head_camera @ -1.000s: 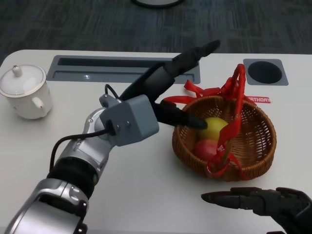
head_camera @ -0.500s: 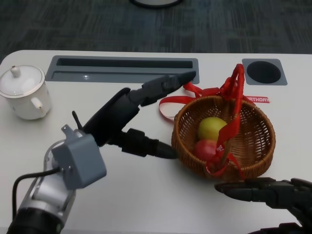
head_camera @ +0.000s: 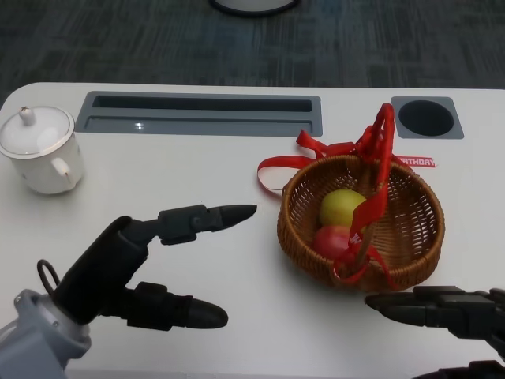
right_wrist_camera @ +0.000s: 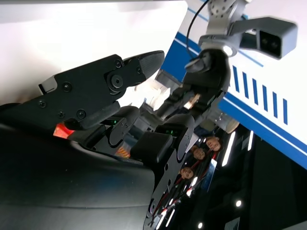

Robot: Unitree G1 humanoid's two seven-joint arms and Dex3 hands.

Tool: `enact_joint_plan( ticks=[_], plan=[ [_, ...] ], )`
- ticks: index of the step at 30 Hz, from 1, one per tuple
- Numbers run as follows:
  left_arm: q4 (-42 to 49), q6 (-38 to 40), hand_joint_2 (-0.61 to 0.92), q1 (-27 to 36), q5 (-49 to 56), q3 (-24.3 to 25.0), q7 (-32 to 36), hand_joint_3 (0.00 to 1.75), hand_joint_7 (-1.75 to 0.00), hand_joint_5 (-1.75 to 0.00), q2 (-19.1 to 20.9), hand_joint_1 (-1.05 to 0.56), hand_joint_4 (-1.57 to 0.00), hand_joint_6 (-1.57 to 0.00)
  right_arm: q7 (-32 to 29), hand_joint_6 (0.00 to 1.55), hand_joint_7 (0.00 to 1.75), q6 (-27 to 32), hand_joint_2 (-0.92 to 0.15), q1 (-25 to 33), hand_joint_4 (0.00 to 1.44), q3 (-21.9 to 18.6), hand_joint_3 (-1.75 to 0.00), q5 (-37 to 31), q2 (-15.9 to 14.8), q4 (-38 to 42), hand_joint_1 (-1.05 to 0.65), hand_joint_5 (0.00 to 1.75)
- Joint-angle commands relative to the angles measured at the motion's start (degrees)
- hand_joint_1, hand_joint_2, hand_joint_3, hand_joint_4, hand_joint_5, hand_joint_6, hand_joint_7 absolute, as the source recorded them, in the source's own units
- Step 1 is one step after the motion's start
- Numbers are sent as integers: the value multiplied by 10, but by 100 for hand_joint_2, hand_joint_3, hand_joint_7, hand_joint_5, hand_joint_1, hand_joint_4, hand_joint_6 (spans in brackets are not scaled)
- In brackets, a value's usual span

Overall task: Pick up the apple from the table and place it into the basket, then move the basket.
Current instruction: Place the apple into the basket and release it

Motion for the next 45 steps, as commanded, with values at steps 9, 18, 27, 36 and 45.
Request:
enact_joint_plan(
  ticks=[9, 18, 27, 36, 45],
  plan=[
    [-43, -11, 72, 52, -34, 32, -9, 1, -3, -4, 25, -34, -80, -75, -27, 71, 0, -63, -79, -50, 74, -54, 0, -59, -30, 44, -44, 0],
    [-51, -16, 72, 64, -36, 39, -10, 0, -3, -4, 26, -33, -88, -82, -51, 67, 0, -100, -77, -96, 72, -61, 0, -79, -53, 87, -48, 0],
    [-58, -12, 72, 73, -33, 38, -9, 0, -2, -3, 23, -33, -90, -84, -90, 65, 0, -156, -79, -124, 69, -100, -1, -150, -74, 112, -51, 0],
    [-64, -15, 71, 76, -31, 39, -6, 0, -1, -2, 22, -34, -91, -85, -156, 67, 1, -230, -80, -218, 71, -164, 0, -330, -66, 202, -56, 1],
    [-77, -4, 71, 83, -24, 37, -4, 0, -1, -1, 21, -36, -92, -86, -259, 62, 0, -191, -78, -284, 65, -163, 0, -519, -91, 227, -57, 0]
  ],
)
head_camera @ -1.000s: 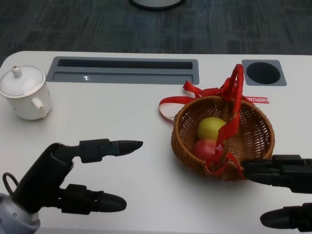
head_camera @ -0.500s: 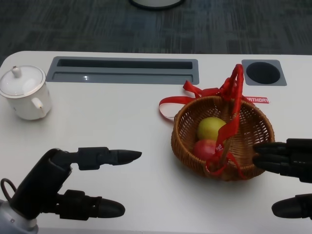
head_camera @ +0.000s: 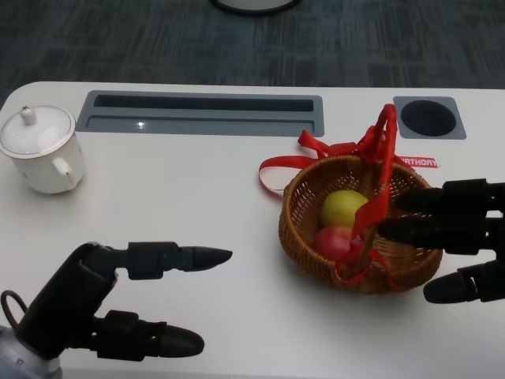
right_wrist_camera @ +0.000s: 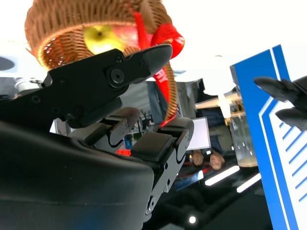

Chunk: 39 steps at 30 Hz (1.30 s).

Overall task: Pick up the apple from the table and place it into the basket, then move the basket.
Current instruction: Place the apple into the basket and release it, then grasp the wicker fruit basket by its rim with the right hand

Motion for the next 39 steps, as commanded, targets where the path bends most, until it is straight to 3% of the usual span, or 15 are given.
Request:
enact_joint_plan(
  ticks=[1, 6, 11, 21, 32, 39],
  plan=[
    [-11, 4, 71, 6, 3, 4, 4, 0, -1, -1, 5, -36, -92, -86, -52, 62, 0, 22, -77, -23, 65, 8, 0, -61, -25, 12, -56, 0],
    [-18, 4, 71, 9, 2, 4, 4, 0, -1, -1, 4, -37, -93, -86, -154, 62, 1, 60, -76, -56, 64, 61, 0, -156, -49, 48, -56, 1],
    [-25, 8, 71, 15, -1, 5, 3, 0, -1, -1, 5, -37, -93, -87, -271, 64, 1, 113, -75, -92, 66, 145, 0, -233, -73, 100, -61, 1],
    [-27, 5, 71, 19, -6, 6, 0, 0, 0, 0, 7, -39, -93, -86, -439, 67, 1, 176, -72, -142, 70, 303, 0, -287, -96, 202, -64, 1],
    [-33, 13, 71, 18, -11, 6, -3, 0, 0, 0, 10, -39, -93, -87, -522, 67, 0, 194, -75, -159, 69, 383, 0, -282, -113, 235, -63, 0],
    [-39, 12, 71, 20, -6, 6, 1, 0, 0, 0, 8, -38, -94, -87, -519, 65, 0, 227, -74, -213, 70, 415, 0, -272, -92, 286, -65, 0]
  ],
)
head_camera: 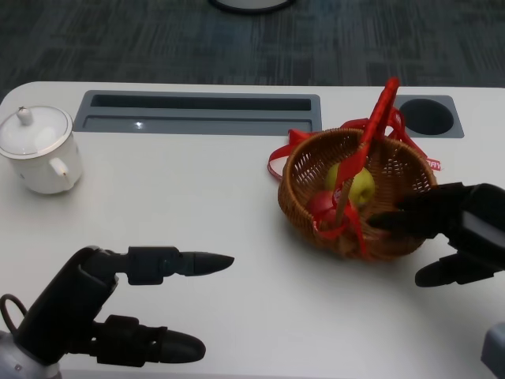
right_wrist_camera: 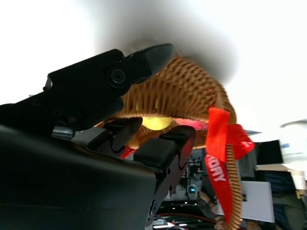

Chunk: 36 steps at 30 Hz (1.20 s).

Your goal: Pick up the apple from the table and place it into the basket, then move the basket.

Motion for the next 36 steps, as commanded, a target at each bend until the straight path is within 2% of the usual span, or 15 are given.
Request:
enact_joint_plan(
  ticks=[1, 12, 21, 26, 30, 33, 36],
  plan=[
    [-12, 1, 71, 5, -2, 6, 0, 0, 0, 0, 9, -38, -94, -87, 2, 64, 0, 15, -74, -31, 70, 11, 0, 16, 8, 30, -65, 0],
    [-20, -11, 71, 16, 4, 8, 3, 0, 0, 0, 7, -38, -95, -87, 31, 63, 0, 41, -73, -61, 69, 26, -1, 53, 13, 63, -65, 0],
    [-45, -6, 71, 34, 12, 10, 11, 0, 0, 0, 4, -40, -94, -88, 94, 61, 1, 83, -78, -58, 68, 55, -1, 61, 48, 90, -68, 1],
    [-47, -9, 72, 35, 13, 13, 11, 0, 0, 0, 3, -41, -95, -88, 116, 65, 2, 107, -77, -59, 73, 69, 0, 66, 69, 110, -67, 3],
    [-52, -5, 72, 37, 15, 13, 12, 0, 0, 0, 2, -41, -95, -88, 105, 75, 4, 117, -78, -64, 83, 97, 0, 50, 80, 112, -60, 4],
    [-52, -5, 72, 38, 16, 13, 13, 0, 0, 0, 0, -40, -95, -88, 57, 85, 5, 123, -80, -69, 94, 134, -1, 18, 86, 108, -46, 5],
    [-54, -5, 72, 40, 18, 12, 16, 0, 0, 0, -3, -41, -95, -88, 16, 94, 5, 127, -87, -74, 103, 163, -2, -4, 91, 108, -34, 5]
  ],
)
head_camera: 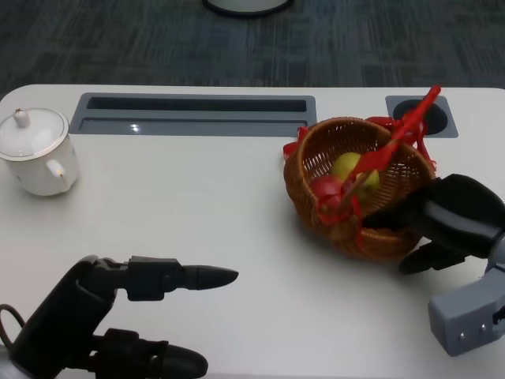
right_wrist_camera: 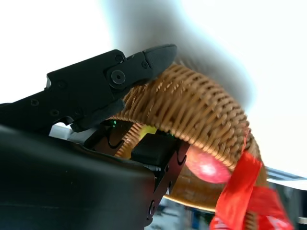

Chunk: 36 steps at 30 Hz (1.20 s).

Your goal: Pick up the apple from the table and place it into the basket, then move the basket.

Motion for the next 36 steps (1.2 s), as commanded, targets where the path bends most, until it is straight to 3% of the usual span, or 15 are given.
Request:
enact_joint_plan(
  ticks=[1, 9, 21, 30, 36],
  plan=[
    [-8, 1, 72, 6, 5, 5, 11, 0, 0, 0, 0, -41, -95, -88, -21, 96, 5, -3, -89, 7, 105, 36, -2, -28, 17, 3, -31, 5],
    [-3, -2, 73, 5, 6, 3, 16, 0, 0, 0, -6, -41, -96, -89, -102, 96, 1, -6, -91, -13, 109, 69, -1, -47, 8, 0, -23, 2],
    [5, -5, 74, 2, 6, 2, 15, 0, 0, 0, -13, -41, -96, -89, -116, 94, 1, -26, -92, -42, 110, 61, -1, -36, -14, 0, -24, 1],
    [15, -7, 74, -1, 1, 3, 13, 0, 0, 0, -14, -41, -96, -89, -49, 94, 0, -3, -92, -69, 108, 14, -4, 2, -48, 22, -22, 1],
    [22, -14, 74, -6, 1, 2, 12, 0, 0, 0, -15, -41, -97, -90, 28, 92, 0, 38, -92, -92, 110, -20, -9, 32, -64, 41, -25, 2]
  ],
)
